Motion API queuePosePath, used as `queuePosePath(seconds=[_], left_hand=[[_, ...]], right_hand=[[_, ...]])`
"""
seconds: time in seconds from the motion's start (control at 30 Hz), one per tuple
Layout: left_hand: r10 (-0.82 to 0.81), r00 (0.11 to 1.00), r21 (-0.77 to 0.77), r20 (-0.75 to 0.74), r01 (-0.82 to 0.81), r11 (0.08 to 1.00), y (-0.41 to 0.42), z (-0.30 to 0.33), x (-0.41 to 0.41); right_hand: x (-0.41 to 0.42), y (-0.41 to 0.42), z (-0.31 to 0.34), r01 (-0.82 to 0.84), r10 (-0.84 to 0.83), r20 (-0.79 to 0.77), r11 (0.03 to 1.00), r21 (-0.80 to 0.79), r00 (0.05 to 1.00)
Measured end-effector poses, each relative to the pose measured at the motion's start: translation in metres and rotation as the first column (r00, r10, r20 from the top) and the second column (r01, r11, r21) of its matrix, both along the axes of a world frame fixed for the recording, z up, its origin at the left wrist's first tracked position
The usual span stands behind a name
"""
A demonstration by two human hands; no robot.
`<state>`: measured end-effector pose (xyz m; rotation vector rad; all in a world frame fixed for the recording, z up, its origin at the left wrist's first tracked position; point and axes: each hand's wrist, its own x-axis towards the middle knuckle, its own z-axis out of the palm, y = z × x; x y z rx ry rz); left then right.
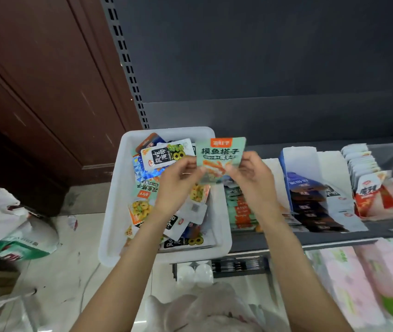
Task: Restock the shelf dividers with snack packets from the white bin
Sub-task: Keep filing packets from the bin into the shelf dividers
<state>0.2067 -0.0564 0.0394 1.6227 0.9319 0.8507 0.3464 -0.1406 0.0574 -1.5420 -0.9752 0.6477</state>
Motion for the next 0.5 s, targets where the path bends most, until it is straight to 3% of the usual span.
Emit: queuePosePath(seconds=[0.1,0.2,0.37,0.5], left_hand=[[-0.099,0.994,0.21,-0.035,0.104,0.972,0.003,0.011,0.038],[-0.099,0.985,0.369,-0.139,0.144,0.918,0.003,-0.003,0.065],[-0.058,0.935,0.386,-0.351,0.201,0.9,0.007,-0.04,0.072],[0.068,0.905,0.426,-0.42,0.131,0.895,0.013,-0.047,0.062]], right_hand=[[0.031,-0.015,0.004,0.171,-0.179,0.159,0.983,0.063,0.971],[0.053,-0.018,-0.009,0.285,-0.287,0.249,0.957,0.046,0.925],[0.069,-0.01,-0.044,0.248,-0.198,0.337,0.962,-0.114,0.92],[0.069,-0.007,-0.047,0.193,-0.146,0.382,0.977,-0.089,0.913]])
